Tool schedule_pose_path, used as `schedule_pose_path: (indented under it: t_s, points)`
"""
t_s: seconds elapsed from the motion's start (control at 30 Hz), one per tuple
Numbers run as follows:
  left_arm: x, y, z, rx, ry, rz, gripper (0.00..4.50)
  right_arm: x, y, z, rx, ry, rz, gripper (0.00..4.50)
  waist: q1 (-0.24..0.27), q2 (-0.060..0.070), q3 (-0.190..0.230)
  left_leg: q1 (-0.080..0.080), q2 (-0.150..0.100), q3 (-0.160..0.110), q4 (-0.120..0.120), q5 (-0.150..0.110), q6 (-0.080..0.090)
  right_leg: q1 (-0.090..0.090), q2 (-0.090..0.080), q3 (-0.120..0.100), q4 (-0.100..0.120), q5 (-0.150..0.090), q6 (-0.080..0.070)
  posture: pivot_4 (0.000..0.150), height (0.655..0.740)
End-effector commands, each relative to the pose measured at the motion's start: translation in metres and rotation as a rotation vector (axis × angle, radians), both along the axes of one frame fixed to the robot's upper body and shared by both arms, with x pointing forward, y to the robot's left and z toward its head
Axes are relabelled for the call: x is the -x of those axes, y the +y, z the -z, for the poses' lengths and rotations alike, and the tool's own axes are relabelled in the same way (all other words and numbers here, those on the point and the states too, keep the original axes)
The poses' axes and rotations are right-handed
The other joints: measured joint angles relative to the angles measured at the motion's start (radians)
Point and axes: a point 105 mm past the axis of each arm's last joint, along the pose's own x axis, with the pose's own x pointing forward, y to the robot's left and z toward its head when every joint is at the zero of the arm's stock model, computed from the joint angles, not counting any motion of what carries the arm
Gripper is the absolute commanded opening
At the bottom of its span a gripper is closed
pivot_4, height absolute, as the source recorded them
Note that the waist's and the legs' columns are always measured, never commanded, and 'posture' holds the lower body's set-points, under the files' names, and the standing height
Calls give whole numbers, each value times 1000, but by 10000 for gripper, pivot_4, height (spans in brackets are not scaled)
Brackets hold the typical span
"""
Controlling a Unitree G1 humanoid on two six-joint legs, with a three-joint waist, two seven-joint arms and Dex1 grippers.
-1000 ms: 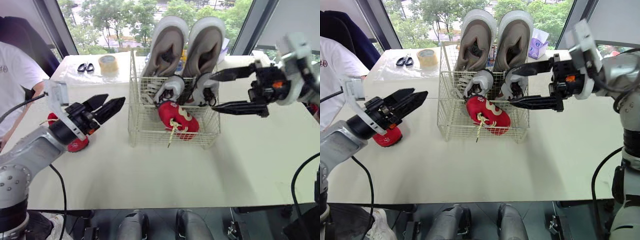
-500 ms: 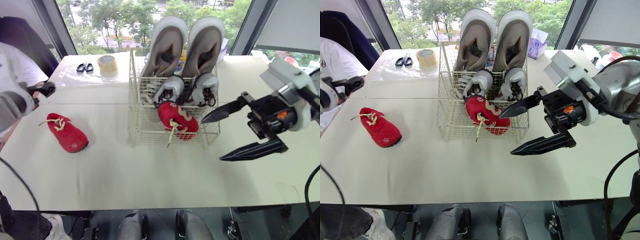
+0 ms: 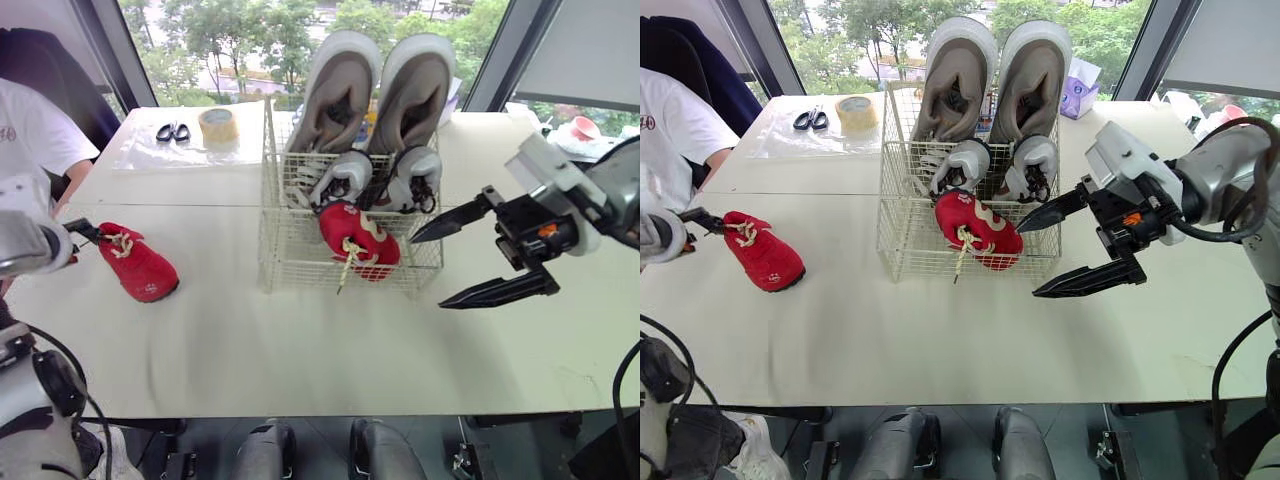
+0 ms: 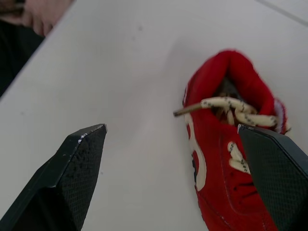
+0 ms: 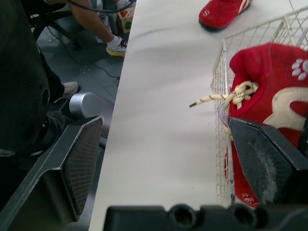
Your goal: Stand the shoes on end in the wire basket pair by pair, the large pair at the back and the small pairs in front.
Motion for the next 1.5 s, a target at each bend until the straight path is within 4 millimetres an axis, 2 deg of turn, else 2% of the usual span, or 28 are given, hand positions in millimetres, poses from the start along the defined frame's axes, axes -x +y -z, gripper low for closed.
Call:
schedule_pose_path:
  t_s: [0.03, 0.13, 0.17, 0.2, 0.23, 0.43, 0.6, 0.7, 0.73, 0.77, 0.83, 0.87, 0.93, 1.03, 1.1, 1.17, 1.23, 1.37, 1.5]
  points:
    - [0, 11, 3, 18, 9, -47, 45000, 7, 0, -11, -16, -53, 6, 44862, -1, 0, 0, 0, 0, 0, 0, 0, 0, 0, 0, 0, 0, 0, 0, 1500, 7400]
    - [-4, 10, 20, 42, 59, -26, 45000, 8, 0, -11, -24, -57, 22, 44862, -1, 0, 0, 0, 1, 0, 0, -1, -2, -2, -1, 0, 2, 0, 0, 1500, 7400]
    - [-6, 9, 25, 49, 76, -5, 39462, 8, -1, -11, -27, -58, 29, 45000, -1, 0, 0, 0, 1, 0, 0, -1, -2, -2, -1, 0, 2, 0, 0, 1500, 7400]
    - [-7, 8, 31, 54, 92, 6, 36521, 8, -1, -10, -29, -59, 35, 45000, -1, 0, 0, 0, 1, 0, 0, -1, -2, -2, -1, 0, 2, 0, 0, 1500, 7400]
    - [-8, 10, 33, 47, 102, 5, 31185, 9, -1, -10, -31, -59, 39, 45000, -1, 0, 0, 0, 1, 0, 0, -1, -2, -2, -2, 0, 3, 0, 0, 1500, 7400]
    - [-15, 7, 36, 46, 104, 42, 650, 8, -2, -10, -45, -59, 60, 45000, -4, 1, -1, 0, 0, 1, 0, 0, -3, -6, -4, 1, 7, 0, -1, 1500, 7400]
    - [-14, 7, 33, 89, 81, 37, 223, 4, -4, -9, -46, -59, 73, 45000, -4, 1, -1, 0, 1, 2, -1, 1, -5, -11, -4, 2, 15, -1, -3, 1500, 7400]
    - [-16, 16, 15, 74, -14, -9, 223, 1, -4, -10, -60, -59, 77, 45000, -4, 0, -1, 0, 1, 2, -1, 1, -4, -12, -4, 2, 15, 0, -3, 1500, 7400]
    - [-18, 21, 0, 32, -75, -25, 223, 0, -4, -12, -69, -59, 80, 45000, -4, 0, -1, -1, 1, 2, -1, 1, -4, -12, -4, 2, 15, 0, -3, 1500, 7400]
    - [-20, 25, -22, -21, -169, -40, 223, -1, -4, -13, -82, -57, 84, 45000, -4, -1, 0, -1, 1, 2, -1, 1, -5, -12, -4, 2, 15, 0, -3, 1500, 7400]
    - [-22, 23, -77, -151, -377, -56, 223, -5, -4, -16, -97, -59, 94, 45000, -3, -5, 1, -3, 1, 2, 0, 2, -6, -14, -4, 2, 15, 0, -4, 1500, 7400]
    - [-21, 16, -100, -196, -473, -47, 223, -6, -4, -18, -106, -61, 97, 45000, -1, -7, 2, -5, 1, 2, 0, 3, -7, -16, -4, 2, 15, 0, -4, 1500, 7400]
    - [-19, -1, -131, -276, -616, -9, 223, -10, -3, -21, -129, -60, 102, 45000, 2, -9, 1, -9, 1, -1, 1, 3, -7, -17, -4, 0, 14, 1, -5, 1500, 7400]
    - [-16, -57, -188, -354, -954, 204, 223, -18, 0, -22, -163, -49, 113, 45000, 1, -9, 0, -10, -2, -1, 1, 3, -7, -17, -8, 0, 12, 1, -5, 1500, 7400]
    - [-2, -102, -214, -267, -1220, 376, 223, -23, -1, -20, -161, -54, 129, 45000, 5, -9, 0, -10, -4, 0, 1, 3, -6, -16, -10, 0, 12, 1, -5, 1500, 7400]
    - [16, -140, -218, -244, -1368, 547, 223, -26, -2, -22, -173, -54, 147, 45000, 1, -9, 0, -10, -6, 0, 1, 3, -5, -15, -13, -2, 13, 1, -5, 1500, 7400]
    - [27, -171, -211, -211, -1417, 694, 223, -28, -5, -27, -190, -52, 166, 45000, -4, -9, 1, -10, -7, 0, 1, 4, -3, -16, -14, -2, 13, 1, -4, 1500, 7400]
    - [30, -201, -188, -117, -1402, 832, 223, -28, -6, -32, -209, -46, 189, 45000, -5, -8, 0, -9, -5, 2, 1, 5, 0, -15, -10, -3, 14, 1, -3, 1500, 7400]
    - [26, -218, -149, -97, -1306, 909, 223, -27, -8, -31, -202, -45, 206, 45000, -1, -8, 0, -5, -2, 2, 2, 5, 0, -11, -3, -3, 15, 1, -3, 1500, 7400]
